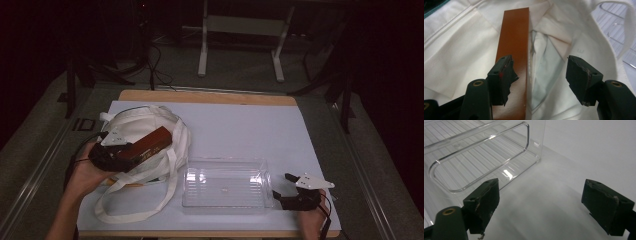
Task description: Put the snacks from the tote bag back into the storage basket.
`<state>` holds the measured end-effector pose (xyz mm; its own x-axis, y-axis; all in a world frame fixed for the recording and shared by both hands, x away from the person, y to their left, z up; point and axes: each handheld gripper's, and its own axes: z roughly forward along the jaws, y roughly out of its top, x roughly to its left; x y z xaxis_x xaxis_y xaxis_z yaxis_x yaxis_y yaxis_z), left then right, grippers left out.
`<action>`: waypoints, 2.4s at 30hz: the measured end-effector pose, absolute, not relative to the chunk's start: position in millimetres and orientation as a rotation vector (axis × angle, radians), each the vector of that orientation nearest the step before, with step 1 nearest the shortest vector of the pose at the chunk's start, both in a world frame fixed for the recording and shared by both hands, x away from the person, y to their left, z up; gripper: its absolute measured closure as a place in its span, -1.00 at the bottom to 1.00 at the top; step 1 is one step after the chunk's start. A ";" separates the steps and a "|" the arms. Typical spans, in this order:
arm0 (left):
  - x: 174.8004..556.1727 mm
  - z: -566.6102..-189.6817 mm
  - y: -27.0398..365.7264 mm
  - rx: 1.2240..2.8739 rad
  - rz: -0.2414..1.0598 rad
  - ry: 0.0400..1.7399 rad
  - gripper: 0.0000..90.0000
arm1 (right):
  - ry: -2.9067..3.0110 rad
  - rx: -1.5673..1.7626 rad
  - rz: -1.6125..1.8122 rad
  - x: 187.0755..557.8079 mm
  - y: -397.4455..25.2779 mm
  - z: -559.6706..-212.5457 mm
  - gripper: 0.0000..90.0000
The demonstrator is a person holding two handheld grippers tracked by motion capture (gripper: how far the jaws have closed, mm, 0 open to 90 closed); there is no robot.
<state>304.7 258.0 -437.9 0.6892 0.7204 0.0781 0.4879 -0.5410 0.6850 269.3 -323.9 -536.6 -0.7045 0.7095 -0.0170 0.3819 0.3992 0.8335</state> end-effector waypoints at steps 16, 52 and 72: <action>324.8 -450.4 276.8 2.270 0.389 1.056 -0.39 | 2.294 0.939 1.218 269.3 -323.6 -536.7 -0.67; 352.2 -476.9 265.9 2.612 0.245 1.129 -0.15 | 2.305 0.929 1.215 269.7 -323.0 -536.9 -0.67; 364.2 -484.9 249.7 2.748 0.057 1.183 -0.15 | 2.312 0.929 1.209 270.1 -322.7 -536.9 -0.67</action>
<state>364.2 249.7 -484.9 0.6885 0.7248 -0.0240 0.7192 -0.6782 0.1511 270.1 -322.7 -536.9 -0.7141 0.6998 -0.0209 0.3823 0.4147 0.8258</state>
